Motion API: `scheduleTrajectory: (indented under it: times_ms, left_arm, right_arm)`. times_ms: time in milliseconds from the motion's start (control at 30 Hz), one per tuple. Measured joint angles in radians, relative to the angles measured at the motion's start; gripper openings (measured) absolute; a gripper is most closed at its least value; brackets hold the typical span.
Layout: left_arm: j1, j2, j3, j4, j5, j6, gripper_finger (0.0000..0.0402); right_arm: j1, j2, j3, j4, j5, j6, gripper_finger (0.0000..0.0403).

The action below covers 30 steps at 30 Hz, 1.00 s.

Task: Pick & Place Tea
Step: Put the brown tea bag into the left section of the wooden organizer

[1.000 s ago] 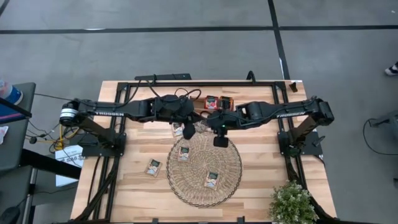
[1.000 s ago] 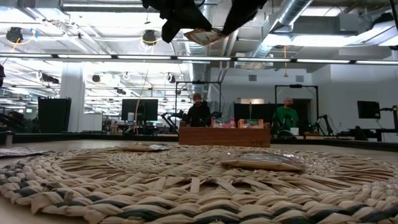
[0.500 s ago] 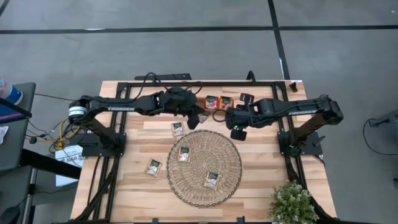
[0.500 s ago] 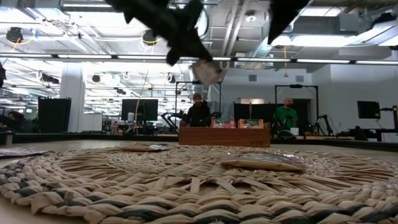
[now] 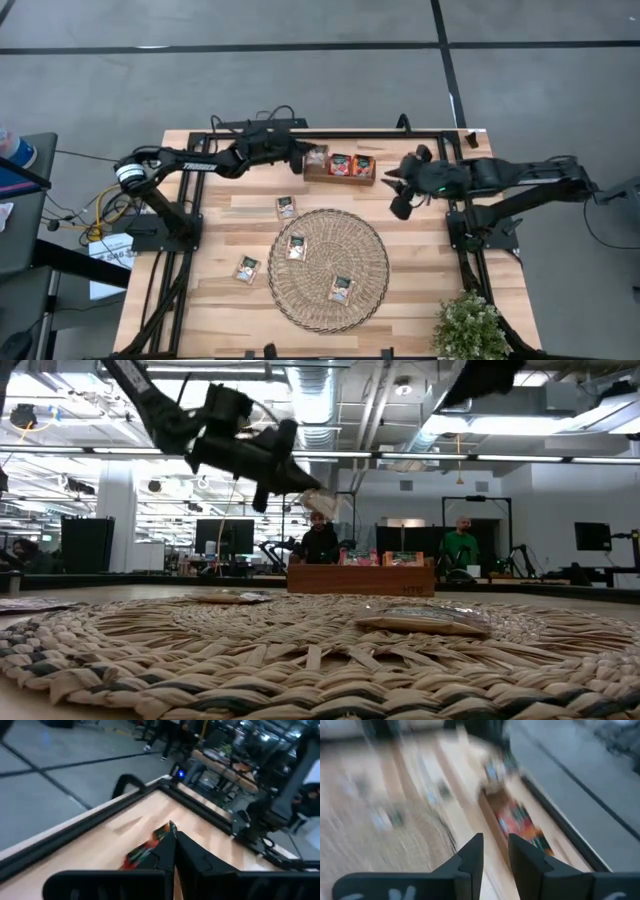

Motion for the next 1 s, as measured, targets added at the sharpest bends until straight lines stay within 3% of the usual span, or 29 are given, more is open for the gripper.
scheduleTrajectory:
  times_ms: [167,267,500,800,1000]
  left_arm:
    - [0.049,0.079,-0.028,0.104,0.029,-0.042,0.0000]
    - [0.049,0.139,-0.023,0.175,0.025,-0.060,0.0000]
    - [0.049,0.232,-0.012,0.254,-0.006,-0.113,0.0000]
    - [0.050,0.242,-0.010,0.223,-0.054,-0.067,0.0000]
    - [0.050,0.242,-0.010,0.225,-0.039,-0.087,0.0000]
  right_arm:
    - [-0.005,-0.152,-0.107,0.211,-0.004,0.022,0.0082]
    - [-0.009,-0.198,-0.139,0.243,-0.004,0.038,0.0082]
    - [-0.011,-0.185,-0.146,0.246,-0.006,0.072,0.0082]
    - [-0.011,-0.132,-0.146,0.245,-0.008,0.051,0.0082]
    - [-0.026,-0.186,-0.182,0.250,-0.014,0.024,0.0082]
